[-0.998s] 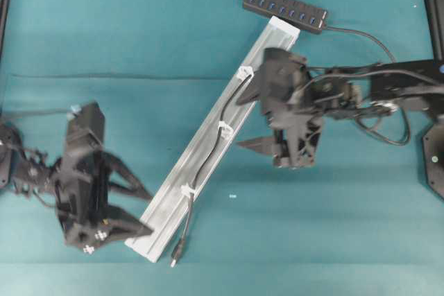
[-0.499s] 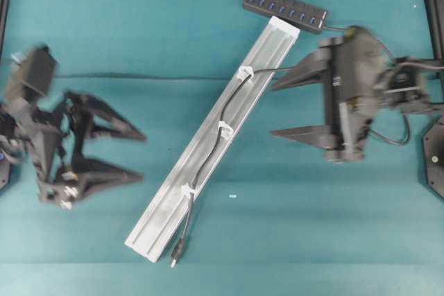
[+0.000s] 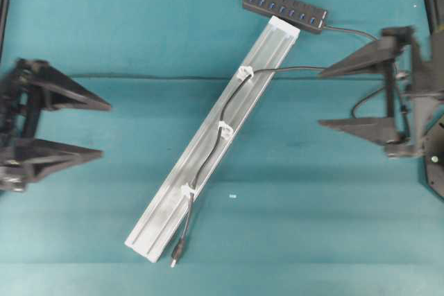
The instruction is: Pass the USB cable through three rings with both arms.
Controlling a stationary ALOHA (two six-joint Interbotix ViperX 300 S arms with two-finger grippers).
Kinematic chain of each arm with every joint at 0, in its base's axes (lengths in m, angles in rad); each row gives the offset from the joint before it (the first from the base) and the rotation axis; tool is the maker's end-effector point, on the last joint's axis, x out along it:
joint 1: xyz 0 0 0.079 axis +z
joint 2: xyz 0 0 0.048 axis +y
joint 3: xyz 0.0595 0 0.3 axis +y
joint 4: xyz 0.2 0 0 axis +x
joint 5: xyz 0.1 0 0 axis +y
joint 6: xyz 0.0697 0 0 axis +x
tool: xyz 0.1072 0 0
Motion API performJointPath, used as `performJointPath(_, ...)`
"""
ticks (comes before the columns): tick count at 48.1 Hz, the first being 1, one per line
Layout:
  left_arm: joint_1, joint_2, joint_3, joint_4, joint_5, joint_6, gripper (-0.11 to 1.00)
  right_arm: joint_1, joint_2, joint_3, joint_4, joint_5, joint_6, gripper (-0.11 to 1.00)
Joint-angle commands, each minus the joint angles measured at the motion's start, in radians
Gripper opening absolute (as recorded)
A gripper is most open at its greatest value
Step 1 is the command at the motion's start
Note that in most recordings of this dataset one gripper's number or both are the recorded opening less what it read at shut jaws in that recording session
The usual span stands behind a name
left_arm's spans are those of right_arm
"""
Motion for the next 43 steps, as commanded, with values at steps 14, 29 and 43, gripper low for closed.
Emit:
performJointPath(14, 0.023, -0.08, -0.015, 0.005, 0.117, 0.021, 0.89, -0.003, -0.146, 0.037, 0.028, 0.074, 0.098, 0.87)
performJointPath(29, 0.025, -0.077, -0.014, 0.005, 0.123, 0.023, 0.89, -0.006, -0.238, 0.104, 0.034, 0.055, 0.543, 0.87)
performJointPath(43, 0.025, -0.1, -0.017, 0.005, 0.121, 0.025, 0.88, -0.008, -0.291, 0.115, -0.015, 0.015, 0.557, 0.86)
